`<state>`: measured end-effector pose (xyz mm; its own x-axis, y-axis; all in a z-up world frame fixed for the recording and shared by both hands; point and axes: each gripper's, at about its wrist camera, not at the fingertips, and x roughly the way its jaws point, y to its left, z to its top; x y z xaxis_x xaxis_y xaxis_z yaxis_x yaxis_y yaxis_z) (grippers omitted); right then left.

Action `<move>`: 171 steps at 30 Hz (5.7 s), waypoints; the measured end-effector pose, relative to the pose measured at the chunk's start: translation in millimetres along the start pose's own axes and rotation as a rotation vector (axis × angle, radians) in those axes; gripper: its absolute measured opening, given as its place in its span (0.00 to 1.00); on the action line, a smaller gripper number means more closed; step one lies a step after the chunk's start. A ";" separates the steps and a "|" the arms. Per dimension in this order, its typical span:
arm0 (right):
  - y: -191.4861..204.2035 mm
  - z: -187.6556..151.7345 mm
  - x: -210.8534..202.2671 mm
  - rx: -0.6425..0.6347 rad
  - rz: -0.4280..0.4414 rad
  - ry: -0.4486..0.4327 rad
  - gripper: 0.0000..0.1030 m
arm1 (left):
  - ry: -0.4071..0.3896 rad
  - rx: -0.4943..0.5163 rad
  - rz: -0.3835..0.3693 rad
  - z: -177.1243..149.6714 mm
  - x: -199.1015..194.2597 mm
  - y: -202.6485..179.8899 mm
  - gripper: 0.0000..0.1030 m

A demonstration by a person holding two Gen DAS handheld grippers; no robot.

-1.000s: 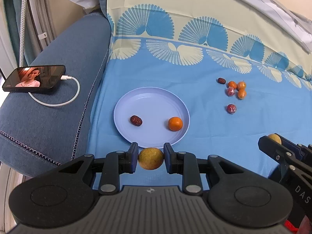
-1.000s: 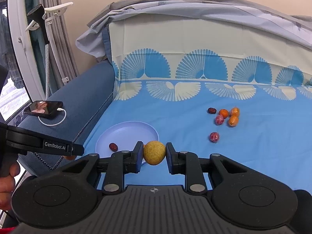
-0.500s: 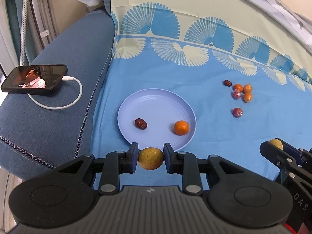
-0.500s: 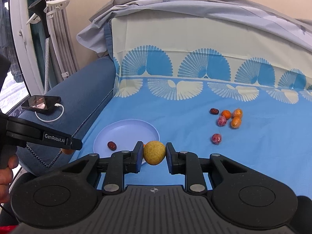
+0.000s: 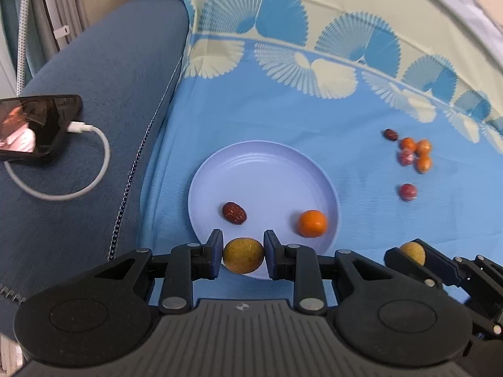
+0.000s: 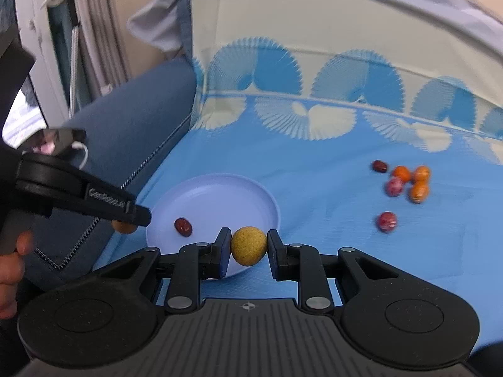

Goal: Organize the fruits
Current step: 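Carry both yellow fruits over the lavender plate, then open both tools to drop the yellow fruits onto the plate, then move both tools back toward the remaining fruit cluster, then grasp a mandarin with the right tool while the left tool grasps a wrapped red fruit, then carry the mandarin and wrapped red fruit over the lavender plate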

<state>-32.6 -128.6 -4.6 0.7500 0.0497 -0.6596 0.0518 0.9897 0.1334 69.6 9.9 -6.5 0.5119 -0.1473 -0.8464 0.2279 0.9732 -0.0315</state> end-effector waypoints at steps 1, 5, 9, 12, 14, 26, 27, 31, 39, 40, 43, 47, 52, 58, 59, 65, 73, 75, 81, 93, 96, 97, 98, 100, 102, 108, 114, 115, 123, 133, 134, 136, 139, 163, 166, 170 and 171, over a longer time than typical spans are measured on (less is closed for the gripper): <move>1.7 1.0 8.8 -0.013 0.005 0.013 0.25 | 0.008 -0.002 0.004 1.8 5.4 2.0 0.30; 7.0 4.5 37.9 -0.045 0.022 0.055 0.25 | 0.037 0.004 0.035 9.8 27.0 8.2 0.30; 7.2 7.6 62.4 -0.042 0.046 0.100 0.25 | 0.053 0.040 0.059 15.7 46.7 9.5 0.30; 9.1 9.0 78.8 -0.062 0.058 0.123 0.25 | 0.069 0.047 0.052 21.3 61.6 10.8 0.30; 9.3 9.0 87.3 -0.075 0.060 0.130 0.25 | 0.075 0.051 0.053 25.3 69.7 10.7 0.30; 16.2 20.6 116.7 -0.147 0.070 0.125 0.77 | -0.025 0.148 0.111 42.7 85.2 1.9 0.99; 17.5 19.8 113.6 -0.158 0.065 0.122 0.80 | -0.046 0.165 0.109 41.0 81.6 -0.3 1.00; 19.6 13.1 91.8 -0.188 0.060 0.125 0.88 | -0.034 0.211 0.093 29.9 66.3 -7.2 1.00; 16.5 -17.0 14.9 -0.144 0.096 0.154 0.97 | -0.065 0.193 0.158 -27.6 -5.3 -2.2 1.00; 14.8 -22.5 5.6 -0.144 0.094 0.153 0.97 | -0.060 0.190 0.156 -34.8 -13.0 -2.4 1.00; 9.7 -34.7 -22.6 -0.127 0.072 0.126 0.97 | -0.056 0.205 0.136 -55.1 -33.2 -6.6 1.00; 2.2 -34.1 -51.6 -0.087 0.022 0.041 0.99 | -0.057 0.227 0.129 -69.7 -45.6 -16.1 1.00; -6.5 -41.3 -80.1 -0.047 -0.016 -0.026 0.99 | -0.083 0.198 0.091 -77.3 -65.9 -22.4 1.00; -5.1 -43.2 -89.8 -0.042 -0.014 -0.046 0.99 | -0.118 0.229 0.108 -87.4 -80.6 -33.7 1.00; -4.5 -43.5 -90.8 -0.044 -0.015 -0.048 0.99 | -0.118 0.230 0.112 -88.6 -81.4 -34.0 1.00; -4.1 -43.2 -93.3 -0.046 -0.015 -0.061 0.99 | -0.104 0.205 0.104 -88.3 -82.6 -27.6 1.00; -8.3 -45.3 -89.5 -0.024 -0.008 -0.049 0.99 | -0.092 0.223 0.102 -88.9 -78.6 -30.3 1.00; -9.9 -45.2 -86.4 -0.015 -0.006 -0.039 0.99 | -0.084 0.218 0.098 -87.7 -76.0 -30.0 1.00; -19.8 -42.6 -77.9 0.032 -0.016 -0.039 0.99 | -0.045 0.220 0.110 -78.1 -66.3 -33.9 1.00; -123.9 -30.8 -36.7 0.192 -0.306 -0.138 0.99 | 0.016 0.219 0.123 -28.7 -31.6 -66.7 1.00; -163.7 -25.5 1.1 0.231 -0.373 -0.148 0.99 | 0.061 0.196 0.125 -14.0 -15.1 -74.3 1.00; -177.8 -22.2 16.9 0.240 -0.393 -0.144 0.99 | 0.075 0.187 0.127 -8.6 -9.3 -76.9 1.00; -189.2 -19.7 30.0 0.247 -0.400 -0.145 0.99 | 0.086 0.180 0.129 -3.6 -3.9 -79.3 1.00; -212.7 -14.6 58.7 0.263 -0.415 -0.147 0.99 | 0.102 0.168 0.137 8.0 8.4 -86.0 1.00; -232.2 -10.1 83.9 0.274 -0.420 -0.121 0.99 | 0.111 0.163 0.147 18.2 20.9 -94.0 1.00; -259.7 2.4 151.0 0.197 -0.406 -0.086 0.99 | 0.150 0.190 0.154 49.8 66.2 -126.1 1.00; -275.1 7.8 182.5 0.151 -0.442 -0.090 0.89 | 0.134 0.226 0.123 78.2 107.2 -162.1 1.00; -281.8 7.0 181.1 0.170 -0.426 -0.083 0.65 | 0.129 0.229 0.111 82.3 112.8 -168.2 1.00; -339.1 5.2 148.3 0.334 -0.573 -0.104 0.35 | 0.057 0.332 -0.069 113.3 161.4 -255.0 1.00; -352.3 1.1 162.2 0.389 -0.577 -0.083 0.45 | 0.134 0.358 -0.114 117.1 235.0 -318.3 1.00; -353.6 3.1 164.4 0.385 -0.573 -0.083 0.50 | 0.139 0.344 -0.112 116.5 237.3 -316.1 0.98; -351.9 3.2 166.3 0.373 -0.566 -0.084 0.58 | 0.157 0.294 -0.140 119.5 240.7 -313.1 0.83; -346.3 2.0 168.7 0.336 -0.580 -0.089 0.43 | 0.164 0.294 -0.188 122.7 236.8 -310.4 0.34; -222.0 -13.6 -39.0 0.271 -0.438 -0.332 0.33 | -0.001 0.139 -0.016 20.0 1.9 -123.7 0.31; -173.3 -27.1 -70.4 0.225 -0.290 -0.294 0.33 | -0.024 0.112 0.004 -5.0 -26.3 -96.4 0.31; -120.6 -38.0 -91.9 0.180 -0.110 -0.225 0.33 | -0.052 0.095 0.013 -37.4 -56.5 -71.4 0.31; -107.7 -40.3 -94.1 0.156 -0.071 -0.211 0.33 | -0.056 0.093 0.011 -46.5 -62.2 -65.6 0.31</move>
<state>-135.3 -234.5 13.3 0.8607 -0.0647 -0.5050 0.1982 0.9562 0.2154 -15.7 -36.6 23.5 0.5593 -0.1487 -0.8155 0.2963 0.9547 0.0291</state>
